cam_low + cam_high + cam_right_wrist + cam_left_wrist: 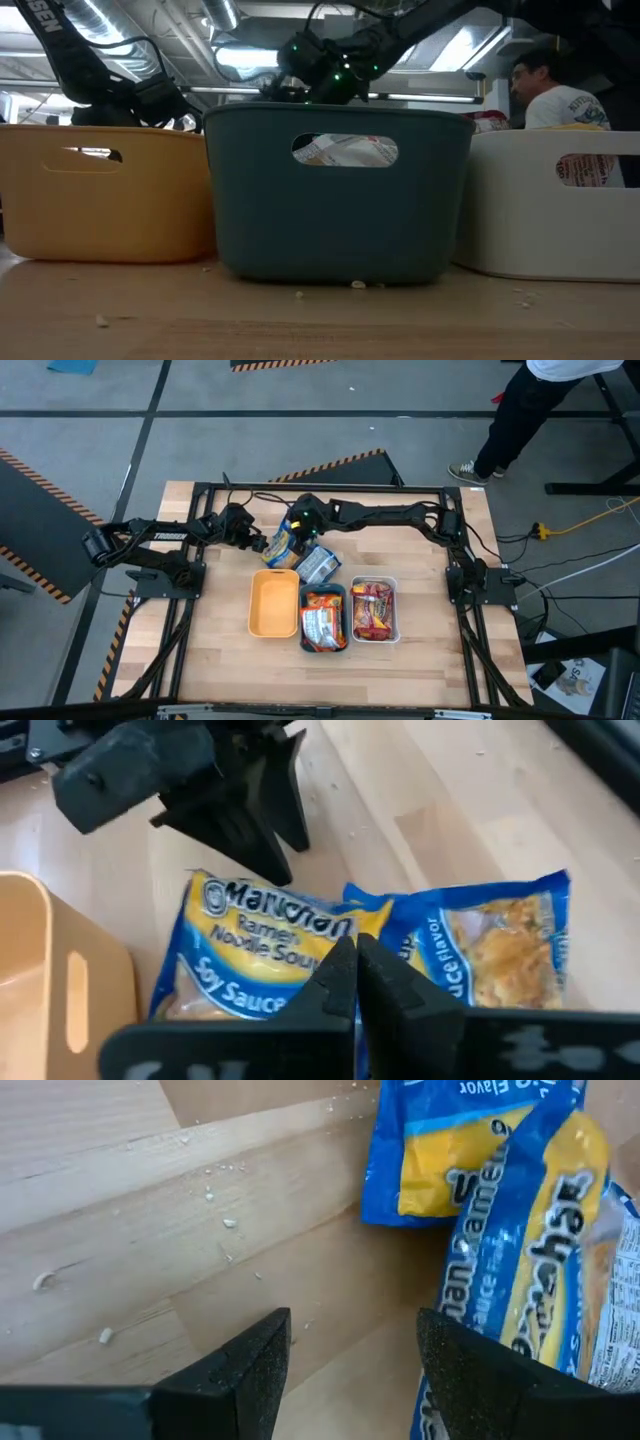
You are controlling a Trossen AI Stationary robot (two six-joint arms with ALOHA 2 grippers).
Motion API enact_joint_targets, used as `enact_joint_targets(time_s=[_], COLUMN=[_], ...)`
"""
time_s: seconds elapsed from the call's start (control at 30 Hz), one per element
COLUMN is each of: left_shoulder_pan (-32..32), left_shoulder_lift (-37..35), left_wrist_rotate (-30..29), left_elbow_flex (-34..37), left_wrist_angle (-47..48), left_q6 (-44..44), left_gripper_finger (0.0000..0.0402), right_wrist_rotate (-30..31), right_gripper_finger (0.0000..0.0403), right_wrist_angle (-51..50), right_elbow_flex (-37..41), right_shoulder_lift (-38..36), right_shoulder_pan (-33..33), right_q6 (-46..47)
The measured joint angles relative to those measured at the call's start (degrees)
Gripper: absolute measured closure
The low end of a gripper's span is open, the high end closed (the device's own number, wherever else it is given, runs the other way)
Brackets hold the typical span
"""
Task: Sort Maruchan noodles
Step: Put the top blue noodle pack into the yellow bin
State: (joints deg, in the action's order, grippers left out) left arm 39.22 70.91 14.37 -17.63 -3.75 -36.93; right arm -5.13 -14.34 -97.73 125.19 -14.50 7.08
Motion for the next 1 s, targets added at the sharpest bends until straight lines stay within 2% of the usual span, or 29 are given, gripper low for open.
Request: enact_joint_targets(time_s=[0.17, 0.33, 0.43, 0.63, 0.73, 0.8, 0.83, 1.0], left_shoulder_pan=[0.0, 0.0, 0.0, 0.0, 0.0, -0.1, 0.0, 0.0], left_shoulder_lift=[0.0, 0.0, 0.0, 0.0, 0.3, 0.3, 0.3, 0.3], left_wrist_rotate=[0.0, 0.0, 0.6, 4.1, 4.3, 3.2, 2.4, -0.6], left_elbow_flex=[0.0, 0.0, -0.1, -0.1, -0.1, -0.1, -0.1, -0.1], left_wrist_angle=[0.0, -2.6, -5.9, -7.4, -7.3, -7.3, -7.3, -7.5], left_q6=[0.0, 0.0, 0.0, -0.3, -0.3, -0.2, -0.1, 2.4], left_gripper_finger=[0.0189, 0.0189, 0.0189, 0.0189, 0.0189, 0.0189, 0.0189, 0.0189], right_wrist_rotate=[2.6, 1.5, 1.0, 2.5, 10.5, 15.4, 15.9, 13.0], right_gripper_finger=[0.0403, 0.0386, 0.0337, 0.0197, 0.0143, 0.0116, 0.0105, 0.0069], right_wrist_angle=[-5.3, -9.0, -9.8, -10.4, -13.1, -13.9, -14.0, -17.4], right_elbow_flex=[-4.8, -6.0, -5.3, -3.8, -3.8, -3.8, -3.8, -3.8], right_shoulder_lift=[-0.1, -0.1, -0.1, -0.1, -0.1, -0.1, -0.1, 0.1], right_shoulder_pan=[1.1, 1.8, 1.8, 1.7, 1.6, 1.2, 0.6, -3.1], right_q6=[-3.0, -6.1, -6.5, -8.9, -10.4, -10.6, -10.6, -8.6])
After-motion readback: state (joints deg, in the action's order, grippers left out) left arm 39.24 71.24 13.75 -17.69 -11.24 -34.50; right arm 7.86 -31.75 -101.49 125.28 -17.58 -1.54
